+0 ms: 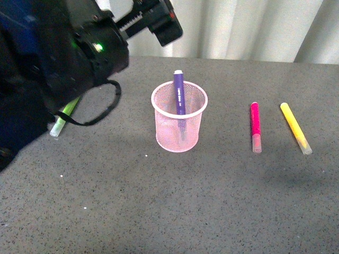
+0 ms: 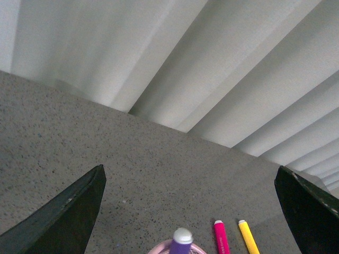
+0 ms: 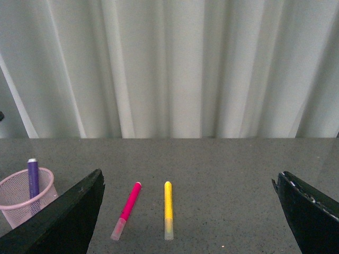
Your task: Insert purple and pink pens into pink cup
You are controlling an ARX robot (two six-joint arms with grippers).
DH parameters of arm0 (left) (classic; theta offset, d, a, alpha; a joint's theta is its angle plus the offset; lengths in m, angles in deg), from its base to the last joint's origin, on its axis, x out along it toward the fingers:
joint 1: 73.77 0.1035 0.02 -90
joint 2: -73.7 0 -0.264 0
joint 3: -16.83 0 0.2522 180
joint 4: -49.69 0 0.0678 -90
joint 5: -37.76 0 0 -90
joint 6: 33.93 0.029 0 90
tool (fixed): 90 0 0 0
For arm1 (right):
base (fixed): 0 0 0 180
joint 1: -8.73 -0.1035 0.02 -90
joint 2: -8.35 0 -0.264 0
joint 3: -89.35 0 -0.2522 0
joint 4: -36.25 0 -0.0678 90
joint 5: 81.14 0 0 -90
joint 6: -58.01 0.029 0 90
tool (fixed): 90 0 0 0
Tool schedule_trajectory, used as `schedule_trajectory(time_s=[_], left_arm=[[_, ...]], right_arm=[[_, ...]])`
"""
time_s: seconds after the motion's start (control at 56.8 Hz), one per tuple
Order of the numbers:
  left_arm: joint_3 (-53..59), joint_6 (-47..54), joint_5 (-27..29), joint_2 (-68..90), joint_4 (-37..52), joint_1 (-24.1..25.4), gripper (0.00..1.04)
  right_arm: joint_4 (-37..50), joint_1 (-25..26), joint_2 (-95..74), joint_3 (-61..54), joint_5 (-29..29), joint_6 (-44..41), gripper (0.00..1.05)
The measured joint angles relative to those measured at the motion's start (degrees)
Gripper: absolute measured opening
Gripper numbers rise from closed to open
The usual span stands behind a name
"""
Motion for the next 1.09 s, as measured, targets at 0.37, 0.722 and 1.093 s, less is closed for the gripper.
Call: schedule_trajectory(time_s=[0.37, 0.722, 1.093], left_arm=[[7.4, 7.3, -24.7, -29.8, -18.3, 21.2, 0.98], [11.5, 9.9, -37.5, -41.4, -27.7, 43.2, 0.98], [27.3, 29.9, -26.6, -55.3, -25.0, 46.8, 0.48]], right_arm=[[0.0, 0.0, 0.0, 0.0, 0.0, 0.0, 0.98], [0.0, 0.0, 0.0, 0.0, 0.0, 0.0, 0.98], [0.0, 0.0, 0.0, 0.0, 0.0, 0.0, 0.98]])
